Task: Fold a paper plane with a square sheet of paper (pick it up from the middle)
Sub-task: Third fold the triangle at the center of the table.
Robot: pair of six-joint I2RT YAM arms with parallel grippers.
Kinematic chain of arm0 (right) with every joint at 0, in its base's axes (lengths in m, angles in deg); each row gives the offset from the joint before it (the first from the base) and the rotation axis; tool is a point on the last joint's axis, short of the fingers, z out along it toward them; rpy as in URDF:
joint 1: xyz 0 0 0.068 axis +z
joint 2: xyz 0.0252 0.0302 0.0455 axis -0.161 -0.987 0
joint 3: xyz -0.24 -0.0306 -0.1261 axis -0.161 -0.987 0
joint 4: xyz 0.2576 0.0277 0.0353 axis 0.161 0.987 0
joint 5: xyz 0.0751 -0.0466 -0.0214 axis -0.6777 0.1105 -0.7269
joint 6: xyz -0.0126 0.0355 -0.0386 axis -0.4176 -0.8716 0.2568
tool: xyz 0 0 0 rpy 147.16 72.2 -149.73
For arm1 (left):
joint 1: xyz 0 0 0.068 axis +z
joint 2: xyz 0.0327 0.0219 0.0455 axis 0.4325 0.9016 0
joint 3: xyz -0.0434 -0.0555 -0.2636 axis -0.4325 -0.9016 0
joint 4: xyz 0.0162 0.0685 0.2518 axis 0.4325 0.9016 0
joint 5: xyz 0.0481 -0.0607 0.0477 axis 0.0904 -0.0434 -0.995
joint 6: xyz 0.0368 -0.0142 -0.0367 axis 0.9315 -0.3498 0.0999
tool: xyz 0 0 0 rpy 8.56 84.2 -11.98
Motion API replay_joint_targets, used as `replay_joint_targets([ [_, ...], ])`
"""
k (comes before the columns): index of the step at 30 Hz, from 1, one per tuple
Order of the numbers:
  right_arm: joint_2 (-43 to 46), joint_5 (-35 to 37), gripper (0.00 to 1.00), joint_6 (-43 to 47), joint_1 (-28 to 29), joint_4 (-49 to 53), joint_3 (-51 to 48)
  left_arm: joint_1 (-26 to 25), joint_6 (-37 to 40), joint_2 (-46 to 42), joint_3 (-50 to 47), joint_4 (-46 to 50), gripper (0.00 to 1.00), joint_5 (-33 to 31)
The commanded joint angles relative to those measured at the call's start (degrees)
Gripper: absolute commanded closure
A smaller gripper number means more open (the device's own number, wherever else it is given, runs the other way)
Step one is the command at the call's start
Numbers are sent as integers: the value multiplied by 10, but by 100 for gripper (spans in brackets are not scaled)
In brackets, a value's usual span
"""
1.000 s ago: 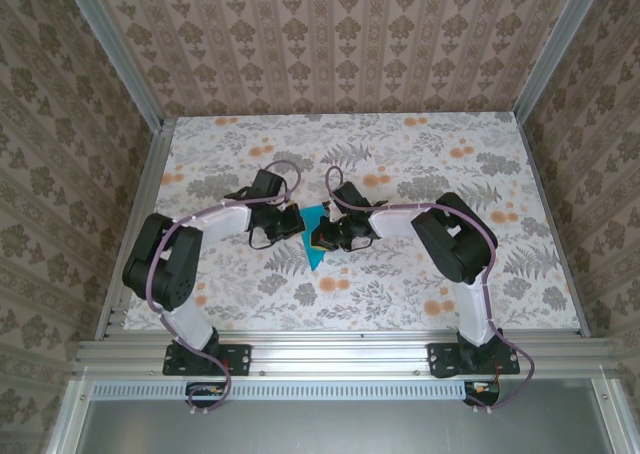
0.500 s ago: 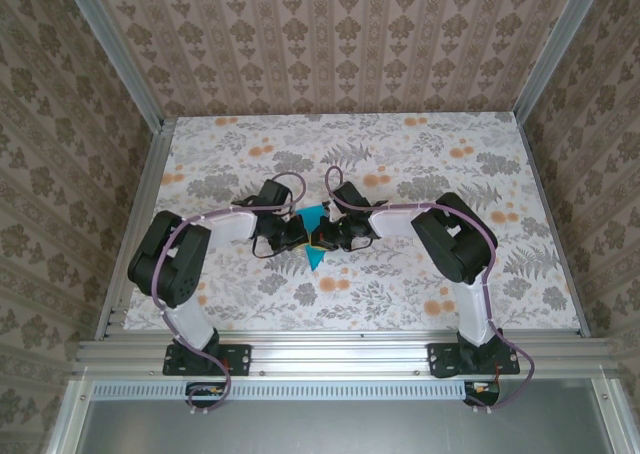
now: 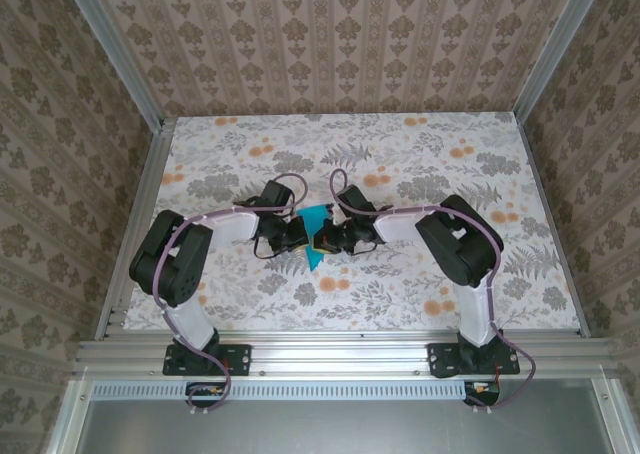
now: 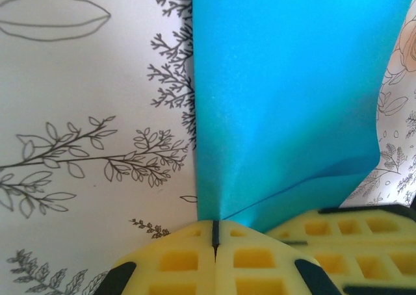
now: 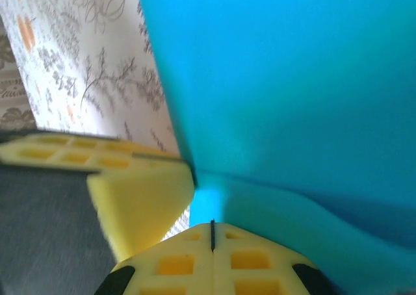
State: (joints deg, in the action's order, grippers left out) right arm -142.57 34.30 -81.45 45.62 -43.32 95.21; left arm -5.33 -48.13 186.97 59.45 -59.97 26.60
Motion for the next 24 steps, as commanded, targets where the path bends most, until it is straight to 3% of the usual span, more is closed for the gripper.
replay_joint_targets([
  [1,44,-46,94,-10,-1,-54,-32,-7,4,39,-12,50,100,-60],
  [24,-13,-93,92,4,15,-99,-58,-22,-11,48,-18,53,100,-83],
])
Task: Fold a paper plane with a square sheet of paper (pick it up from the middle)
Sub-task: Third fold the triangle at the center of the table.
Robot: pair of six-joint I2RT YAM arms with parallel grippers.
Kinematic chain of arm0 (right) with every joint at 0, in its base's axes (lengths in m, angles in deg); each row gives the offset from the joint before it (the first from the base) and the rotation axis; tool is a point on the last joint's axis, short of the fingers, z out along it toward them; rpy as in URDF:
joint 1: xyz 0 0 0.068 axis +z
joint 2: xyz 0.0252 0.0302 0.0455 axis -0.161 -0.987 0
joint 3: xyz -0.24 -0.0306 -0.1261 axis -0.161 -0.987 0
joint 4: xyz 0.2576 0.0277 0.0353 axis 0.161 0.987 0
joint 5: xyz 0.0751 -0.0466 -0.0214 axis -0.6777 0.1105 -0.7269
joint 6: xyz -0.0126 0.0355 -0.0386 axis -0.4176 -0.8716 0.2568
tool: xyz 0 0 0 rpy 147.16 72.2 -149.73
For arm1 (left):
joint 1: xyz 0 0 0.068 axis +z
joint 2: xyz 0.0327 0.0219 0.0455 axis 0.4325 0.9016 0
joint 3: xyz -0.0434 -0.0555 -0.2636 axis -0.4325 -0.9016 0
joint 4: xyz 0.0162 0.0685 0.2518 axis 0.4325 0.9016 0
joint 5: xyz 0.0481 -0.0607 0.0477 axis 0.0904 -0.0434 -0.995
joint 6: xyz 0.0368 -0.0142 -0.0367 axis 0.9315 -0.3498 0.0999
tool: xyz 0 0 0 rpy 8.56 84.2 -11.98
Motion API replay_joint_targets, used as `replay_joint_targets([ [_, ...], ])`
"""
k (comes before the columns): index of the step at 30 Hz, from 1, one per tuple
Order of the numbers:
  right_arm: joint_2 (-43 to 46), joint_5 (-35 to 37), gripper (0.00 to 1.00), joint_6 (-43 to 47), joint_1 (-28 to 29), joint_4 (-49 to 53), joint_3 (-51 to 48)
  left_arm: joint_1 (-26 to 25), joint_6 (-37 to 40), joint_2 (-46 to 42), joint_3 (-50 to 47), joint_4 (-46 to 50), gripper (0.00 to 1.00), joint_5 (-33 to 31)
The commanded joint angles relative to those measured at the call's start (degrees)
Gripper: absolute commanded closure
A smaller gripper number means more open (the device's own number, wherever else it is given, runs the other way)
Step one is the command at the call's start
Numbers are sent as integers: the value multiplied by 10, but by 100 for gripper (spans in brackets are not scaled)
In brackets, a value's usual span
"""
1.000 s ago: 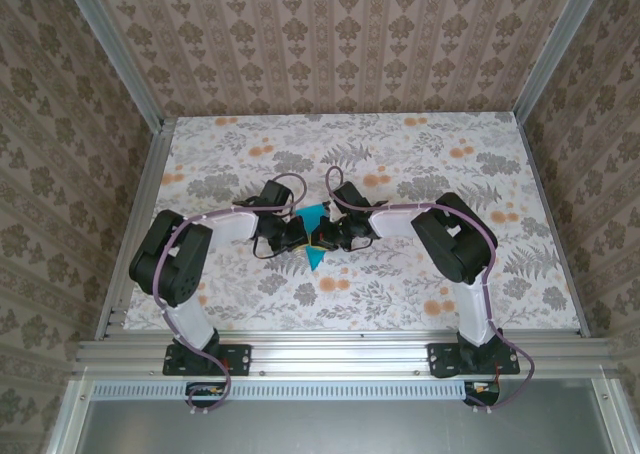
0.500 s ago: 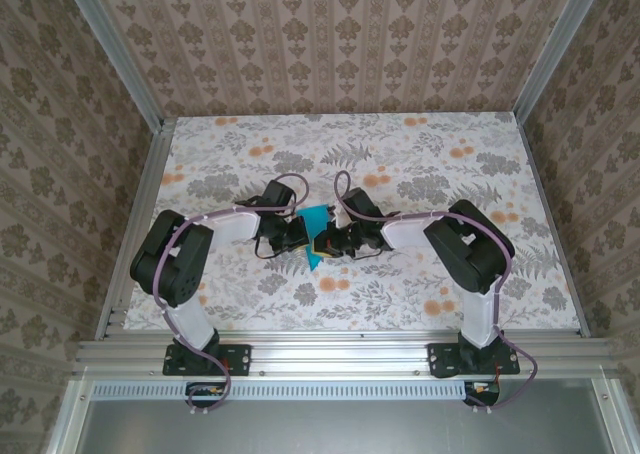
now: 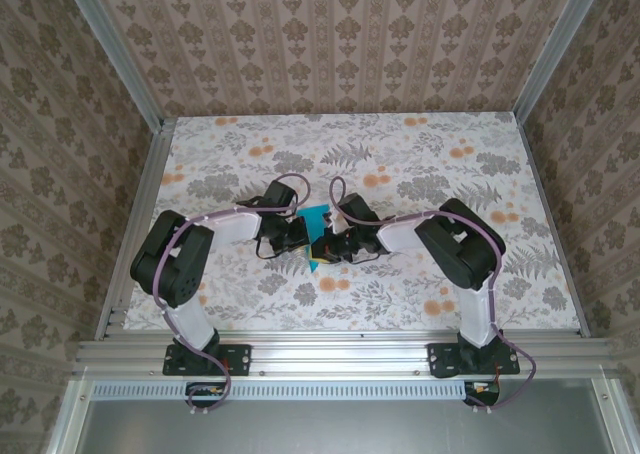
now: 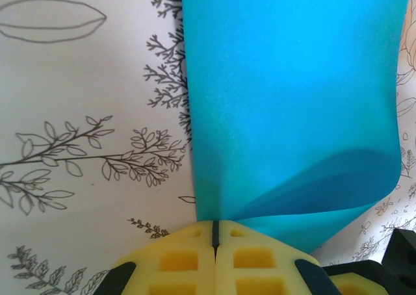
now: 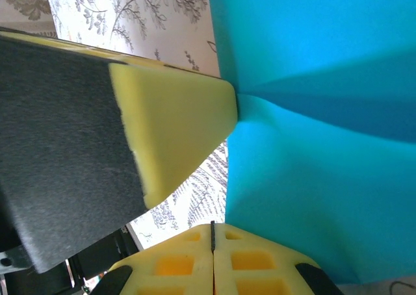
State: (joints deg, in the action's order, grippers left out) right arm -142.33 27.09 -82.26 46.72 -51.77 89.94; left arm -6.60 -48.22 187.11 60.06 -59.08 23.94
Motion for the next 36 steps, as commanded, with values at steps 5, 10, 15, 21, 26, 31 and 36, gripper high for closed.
replay_joint_targets([
  [5,-26,-24,92,13,4,-18,-4,-12,-15,46,-24,43,100,-58],
  [10,-27,-19,92,3,4,-31,-1,-14,-16,47,-24,43,100,-59],
  [15,6,-16,86,-12,0,-59,-19,-14,-16,44,-24,45,100,-63],
  [21,78,34,77,32,-13,0,-53,-13,-9,43,-10,43,100,-56],
  [26,104,78,76,71,-13,55,-61,-10,2,43,5,38,100,-43],
  [31,125,173,75,94,-13,122,-54,-3,3,43,5,31,100,-31],
  [36,106,151,74,112,-7,138,-29,2,1,45,2,15,100,-13],
])
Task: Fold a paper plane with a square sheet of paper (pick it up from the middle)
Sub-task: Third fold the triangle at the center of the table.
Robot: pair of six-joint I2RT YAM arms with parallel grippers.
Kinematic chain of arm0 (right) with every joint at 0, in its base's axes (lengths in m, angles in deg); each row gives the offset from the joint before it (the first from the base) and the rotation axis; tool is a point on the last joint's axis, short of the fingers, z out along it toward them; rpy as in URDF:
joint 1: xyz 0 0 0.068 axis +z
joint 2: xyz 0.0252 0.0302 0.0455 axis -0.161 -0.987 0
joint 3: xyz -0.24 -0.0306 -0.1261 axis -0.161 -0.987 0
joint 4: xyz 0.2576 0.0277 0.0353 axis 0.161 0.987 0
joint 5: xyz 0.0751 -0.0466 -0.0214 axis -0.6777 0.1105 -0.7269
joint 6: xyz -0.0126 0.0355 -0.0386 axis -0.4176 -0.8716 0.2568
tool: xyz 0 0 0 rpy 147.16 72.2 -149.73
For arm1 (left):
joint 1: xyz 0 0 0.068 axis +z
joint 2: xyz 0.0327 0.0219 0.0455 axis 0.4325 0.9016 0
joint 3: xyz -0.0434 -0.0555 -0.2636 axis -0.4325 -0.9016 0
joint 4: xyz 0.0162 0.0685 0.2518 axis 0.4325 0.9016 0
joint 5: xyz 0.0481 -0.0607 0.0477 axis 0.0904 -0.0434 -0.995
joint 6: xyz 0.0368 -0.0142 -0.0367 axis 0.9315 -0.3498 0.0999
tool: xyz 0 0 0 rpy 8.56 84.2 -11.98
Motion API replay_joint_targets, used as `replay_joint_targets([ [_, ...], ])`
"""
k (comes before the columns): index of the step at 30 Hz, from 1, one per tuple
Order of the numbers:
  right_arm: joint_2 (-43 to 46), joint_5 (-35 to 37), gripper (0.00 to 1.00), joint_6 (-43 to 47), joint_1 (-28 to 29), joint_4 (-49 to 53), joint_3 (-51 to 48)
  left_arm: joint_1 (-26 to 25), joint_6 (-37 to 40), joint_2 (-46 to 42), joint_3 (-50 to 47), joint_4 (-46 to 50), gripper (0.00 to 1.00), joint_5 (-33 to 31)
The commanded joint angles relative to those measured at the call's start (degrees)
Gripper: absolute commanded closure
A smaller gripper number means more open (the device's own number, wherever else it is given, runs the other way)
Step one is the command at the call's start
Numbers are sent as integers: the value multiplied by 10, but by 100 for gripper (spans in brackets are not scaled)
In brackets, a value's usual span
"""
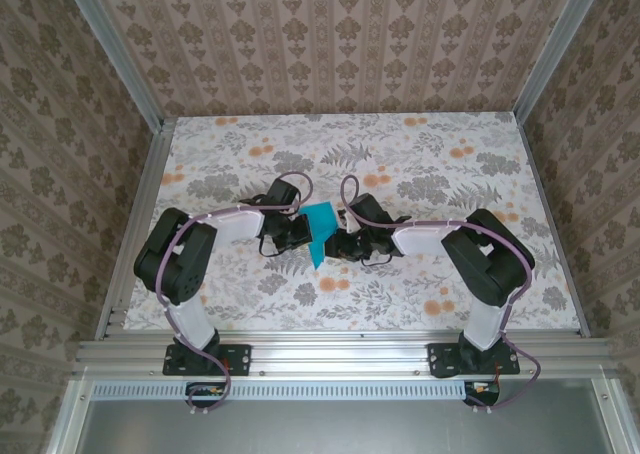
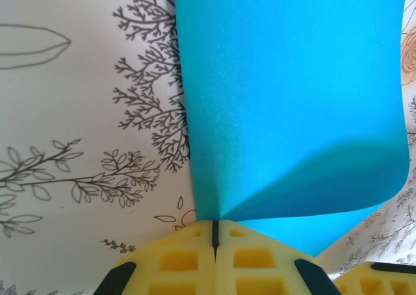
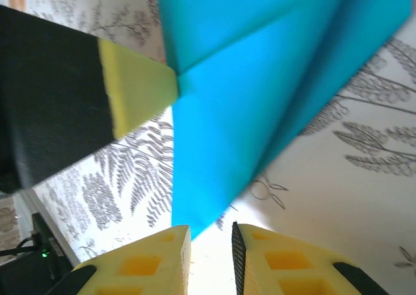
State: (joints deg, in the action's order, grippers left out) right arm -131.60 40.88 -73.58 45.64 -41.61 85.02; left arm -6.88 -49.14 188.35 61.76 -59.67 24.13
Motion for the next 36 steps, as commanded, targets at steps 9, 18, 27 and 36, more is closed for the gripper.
replay_joint_targets([
  [9,-29,-62,81,3,19,-38,16,14,-2,44,-20,10,100,-7],
  [18,-56,-75,83,-8,19,-59,21,15,-7,50,-28,8,100,-8],
  [27,-70,-87,83,-10,19,-66,27,15,-11,53,-34,-1,100,-7],
  [36,-79,-73,84,-15,20,-49,41,15,-12,56,-36,-3,100,-7],
])
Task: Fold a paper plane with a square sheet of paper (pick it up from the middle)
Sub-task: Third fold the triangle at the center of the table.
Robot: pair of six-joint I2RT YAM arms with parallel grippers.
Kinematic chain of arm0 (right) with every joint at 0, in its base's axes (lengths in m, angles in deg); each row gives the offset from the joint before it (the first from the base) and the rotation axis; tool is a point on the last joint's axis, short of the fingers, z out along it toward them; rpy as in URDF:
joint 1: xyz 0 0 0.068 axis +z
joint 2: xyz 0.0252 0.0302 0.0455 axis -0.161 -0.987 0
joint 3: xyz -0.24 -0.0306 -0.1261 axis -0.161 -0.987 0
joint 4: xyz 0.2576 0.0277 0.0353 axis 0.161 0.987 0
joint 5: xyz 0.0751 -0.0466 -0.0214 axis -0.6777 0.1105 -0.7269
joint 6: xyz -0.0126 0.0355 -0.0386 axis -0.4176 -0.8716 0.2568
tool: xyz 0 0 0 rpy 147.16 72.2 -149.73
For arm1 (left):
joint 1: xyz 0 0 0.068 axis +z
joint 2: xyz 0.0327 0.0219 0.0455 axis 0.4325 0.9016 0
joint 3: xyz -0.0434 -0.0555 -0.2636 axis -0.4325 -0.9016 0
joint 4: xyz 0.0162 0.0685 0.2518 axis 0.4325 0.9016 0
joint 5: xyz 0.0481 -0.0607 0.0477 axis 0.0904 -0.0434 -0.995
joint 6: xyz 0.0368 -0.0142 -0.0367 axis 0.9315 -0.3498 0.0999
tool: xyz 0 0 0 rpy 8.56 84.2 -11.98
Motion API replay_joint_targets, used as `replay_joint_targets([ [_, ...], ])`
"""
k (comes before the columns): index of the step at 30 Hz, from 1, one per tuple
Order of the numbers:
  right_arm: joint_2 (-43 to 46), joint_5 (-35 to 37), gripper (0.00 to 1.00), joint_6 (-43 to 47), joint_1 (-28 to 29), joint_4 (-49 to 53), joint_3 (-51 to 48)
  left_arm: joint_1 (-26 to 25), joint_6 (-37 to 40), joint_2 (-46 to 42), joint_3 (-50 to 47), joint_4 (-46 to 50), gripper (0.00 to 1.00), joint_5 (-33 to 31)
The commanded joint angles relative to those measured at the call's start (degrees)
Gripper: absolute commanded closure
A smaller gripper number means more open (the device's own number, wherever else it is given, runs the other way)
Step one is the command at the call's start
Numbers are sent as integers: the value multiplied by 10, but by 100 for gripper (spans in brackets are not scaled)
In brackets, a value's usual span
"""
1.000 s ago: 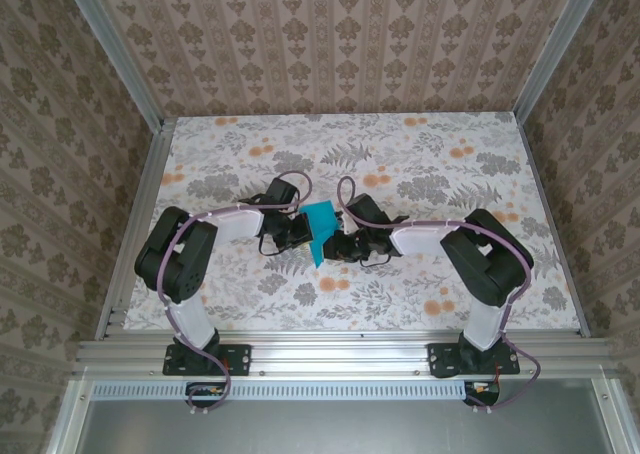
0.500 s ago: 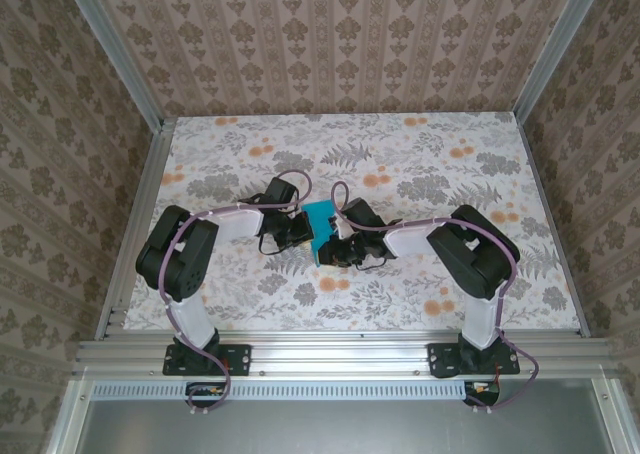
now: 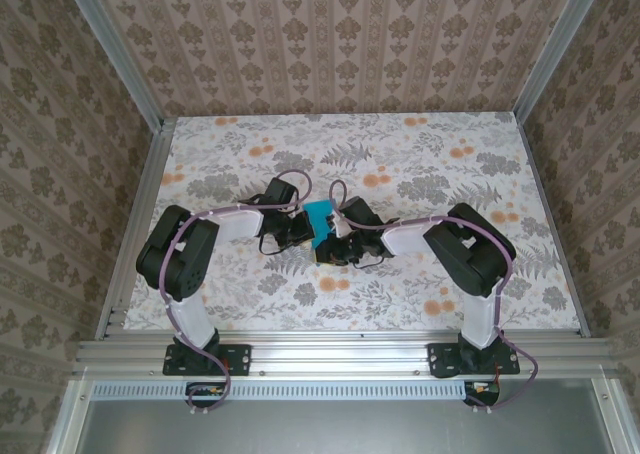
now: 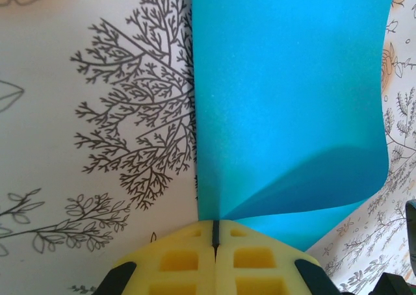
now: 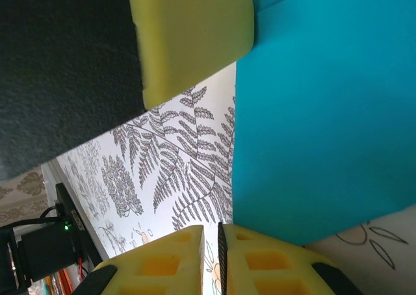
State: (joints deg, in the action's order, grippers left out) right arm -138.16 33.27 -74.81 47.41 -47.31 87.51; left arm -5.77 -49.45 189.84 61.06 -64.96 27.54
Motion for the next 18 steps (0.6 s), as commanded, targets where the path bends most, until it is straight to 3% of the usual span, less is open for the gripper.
replay_joint_targets([
  [1,-15,9,84,2,3,17,20,4,-8,40,-28,50,100,-42],
  [9,-29,68,86,41,12,145,69,4,-7,39,-27,54,100,-45],
  [14,53,47,84,41,6,111,62,5,-1,37,-22,61,100,-47],
  [18,97,75,83,36,-24,106,58,4,6,35,-18,63,100,-47],
])
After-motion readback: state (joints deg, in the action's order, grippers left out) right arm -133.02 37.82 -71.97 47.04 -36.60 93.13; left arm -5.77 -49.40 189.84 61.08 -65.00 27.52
